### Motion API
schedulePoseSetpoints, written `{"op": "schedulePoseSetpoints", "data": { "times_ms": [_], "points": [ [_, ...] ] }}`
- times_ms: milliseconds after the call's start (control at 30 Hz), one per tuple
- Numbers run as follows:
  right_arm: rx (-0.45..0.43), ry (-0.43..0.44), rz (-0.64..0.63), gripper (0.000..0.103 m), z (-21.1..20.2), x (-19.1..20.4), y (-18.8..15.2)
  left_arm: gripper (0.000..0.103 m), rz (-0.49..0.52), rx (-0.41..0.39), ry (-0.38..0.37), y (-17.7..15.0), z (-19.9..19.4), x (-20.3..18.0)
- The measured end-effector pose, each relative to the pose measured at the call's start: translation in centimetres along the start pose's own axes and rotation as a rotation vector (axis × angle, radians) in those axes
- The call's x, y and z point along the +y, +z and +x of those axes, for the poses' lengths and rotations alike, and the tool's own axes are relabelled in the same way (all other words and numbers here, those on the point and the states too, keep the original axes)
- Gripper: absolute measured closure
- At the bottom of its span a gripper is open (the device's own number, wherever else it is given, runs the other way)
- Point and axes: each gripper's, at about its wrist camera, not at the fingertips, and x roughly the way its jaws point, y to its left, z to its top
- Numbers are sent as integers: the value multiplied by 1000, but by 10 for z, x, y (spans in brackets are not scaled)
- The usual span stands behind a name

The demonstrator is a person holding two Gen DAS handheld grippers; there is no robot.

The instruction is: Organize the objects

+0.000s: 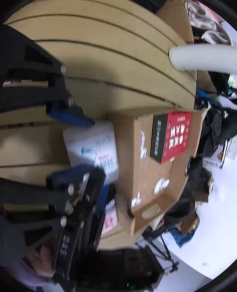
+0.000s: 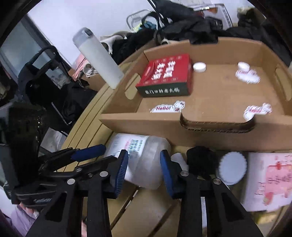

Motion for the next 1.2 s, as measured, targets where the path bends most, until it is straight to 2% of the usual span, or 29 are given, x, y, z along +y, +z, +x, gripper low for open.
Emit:
{"op": "schedulePoseSetpoints", "data": {
  "times_ms": [67,133,200,300,433,567,700,867,1000,1100,1200],
  "points": [
    [3,1,-3,67,-1,0,0,71,-7,-5,8,-1,-1,-3],
    [6,-23,-15,72,-6,4,1,80,-14,-5,27,-1,-6,-7],
    [-10,-41,-49,75,-21,13,1,80,-18,-18,24,1,-19,-14],
    [-58,-27,-81,76,-60,26,-5,80,-8,-67,2,-7,-60,-39],
    [-114,-26,-120,76,-125,46,-35,81,-13,-67,2,-40,-100,-83],
    [-166,-81,-160,76,-192,63,-88,80,2,-69,-21,-85,-125,-129],
    [-181,-89,-133,76,-219,60,-108,80,22,-52,-27,-94,-133,-152],
    [-234,-85,-123,76,-232,56,-102,81,53,-97,-23,-78,-139,-161],
    [-245,-56,-127,76,-231,50,-80,81,57,-131,-19,-46,-138,-155],
    [-266,-62,-146,76,-223,49,-49,81,75,-158,-6,-15,-132,-149],
    [-277,-42,-125,76,-207,36,-2,81,59,-159,-29,37,-107,-126]
  ]
}}
